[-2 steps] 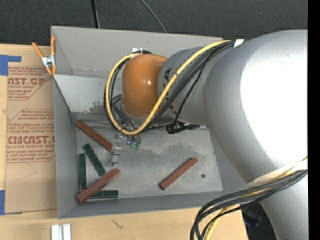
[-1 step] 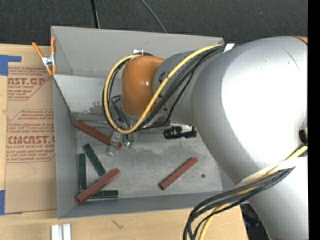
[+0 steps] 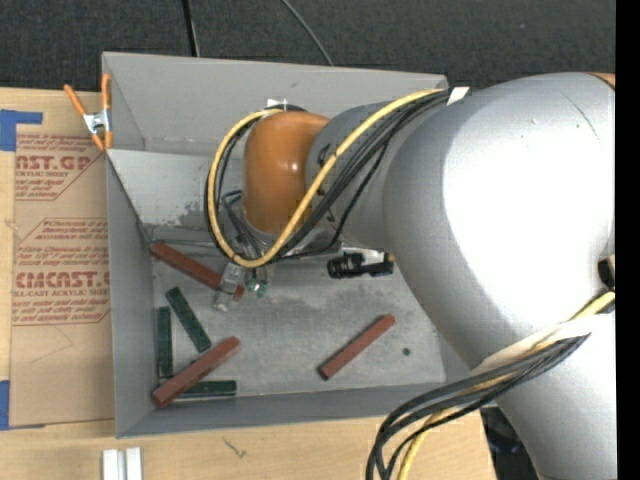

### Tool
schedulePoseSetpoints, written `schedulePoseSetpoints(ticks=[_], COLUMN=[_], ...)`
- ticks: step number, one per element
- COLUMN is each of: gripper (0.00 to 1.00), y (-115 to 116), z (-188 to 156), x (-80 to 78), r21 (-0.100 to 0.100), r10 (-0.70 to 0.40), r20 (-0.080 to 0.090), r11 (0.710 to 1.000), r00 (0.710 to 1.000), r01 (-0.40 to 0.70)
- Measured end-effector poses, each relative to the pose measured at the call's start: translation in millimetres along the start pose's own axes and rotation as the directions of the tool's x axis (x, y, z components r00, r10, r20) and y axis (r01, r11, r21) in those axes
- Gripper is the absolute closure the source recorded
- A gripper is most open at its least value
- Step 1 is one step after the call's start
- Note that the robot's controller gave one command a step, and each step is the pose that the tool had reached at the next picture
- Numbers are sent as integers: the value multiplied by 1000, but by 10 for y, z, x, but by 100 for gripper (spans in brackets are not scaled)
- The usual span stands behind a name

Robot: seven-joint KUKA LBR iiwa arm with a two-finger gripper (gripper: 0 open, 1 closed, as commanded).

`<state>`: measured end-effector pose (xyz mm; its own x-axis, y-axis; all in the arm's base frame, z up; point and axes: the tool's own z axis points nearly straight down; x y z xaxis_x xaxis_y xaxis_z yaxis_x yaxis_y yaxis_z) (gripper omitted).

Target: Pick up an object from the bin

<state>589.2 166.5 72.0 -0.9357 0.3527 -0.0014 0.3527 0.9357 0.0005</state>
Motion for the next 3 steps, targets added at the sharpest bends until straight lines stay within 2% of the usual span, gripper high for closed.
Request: schedulePoseSetpoints(ticks=[1,2,3], gripper=[100,100,100], y=[-7,-18,-6], z=[-38,-208,-382], x=[9,21,13], r21=[1,4,1], r10=[0,0,0], r20=[-1,-6,-3], r11=[1000,1000,1000], r00=[1000,1000,1000], r01=[0,0,0])
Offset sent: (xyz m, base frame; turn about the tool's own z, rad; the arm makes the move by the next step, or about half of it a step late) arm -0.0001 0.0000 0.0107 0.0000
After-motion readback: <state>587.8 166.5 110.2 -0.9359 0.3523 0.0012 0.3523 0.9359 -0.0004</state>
